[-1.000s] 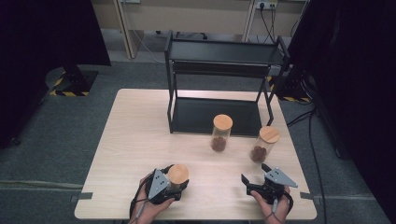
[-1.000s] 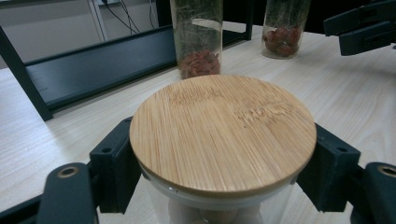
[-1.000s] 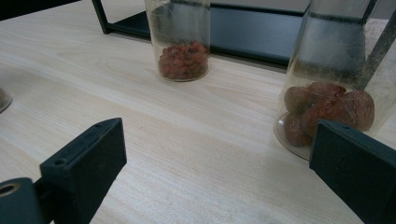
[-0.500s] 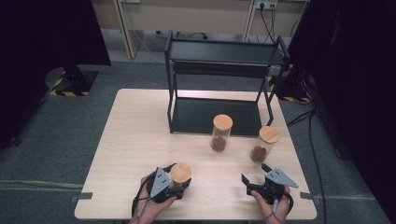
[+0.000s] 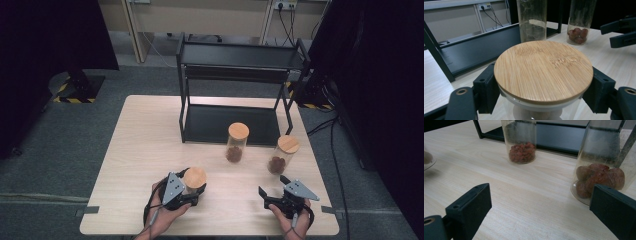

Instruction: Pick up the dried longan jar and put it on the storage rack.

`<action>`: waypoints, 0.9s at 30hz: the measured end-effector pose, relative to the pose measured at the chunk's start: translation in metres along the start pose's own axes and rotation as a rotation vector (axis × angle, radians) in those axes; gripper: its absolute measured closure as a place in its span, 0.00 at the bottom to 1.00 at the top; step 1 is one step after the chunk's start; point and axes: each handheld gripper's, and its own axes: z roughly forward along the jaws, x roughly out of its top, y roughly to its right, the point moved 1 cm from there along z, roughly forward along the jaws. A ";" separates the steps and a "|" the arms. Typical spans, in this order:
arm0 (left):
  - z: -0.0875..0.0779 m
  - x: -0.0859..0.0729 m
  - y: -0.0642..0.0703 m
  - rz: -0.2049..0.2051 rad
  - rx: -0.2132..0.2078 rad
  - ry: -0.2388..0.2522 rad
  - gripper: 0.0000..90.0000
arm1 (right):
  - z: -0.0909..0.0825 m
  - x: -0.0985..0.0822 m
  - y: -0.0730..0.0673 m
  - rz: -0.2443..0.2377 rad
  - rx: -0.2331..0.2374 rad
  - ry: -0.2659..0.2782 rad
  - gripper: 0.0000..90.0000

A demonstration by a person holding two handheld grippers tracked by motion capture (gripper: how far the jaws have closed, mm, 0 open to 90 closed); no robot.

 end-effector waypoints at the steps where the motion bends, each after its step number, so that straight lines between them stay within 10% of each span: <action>1: 0.001 0.001 -0.001 0.000 0.002 0.001 0.28 | 0.000 0.000 0.000 0.000 0.000 0.000 0.05; 27: 0.016 0.023 -0.023 -0.020 0.090 0.025 0.29 | 0.000 0.000 0.000 -0.002 0.001 0.000 0.05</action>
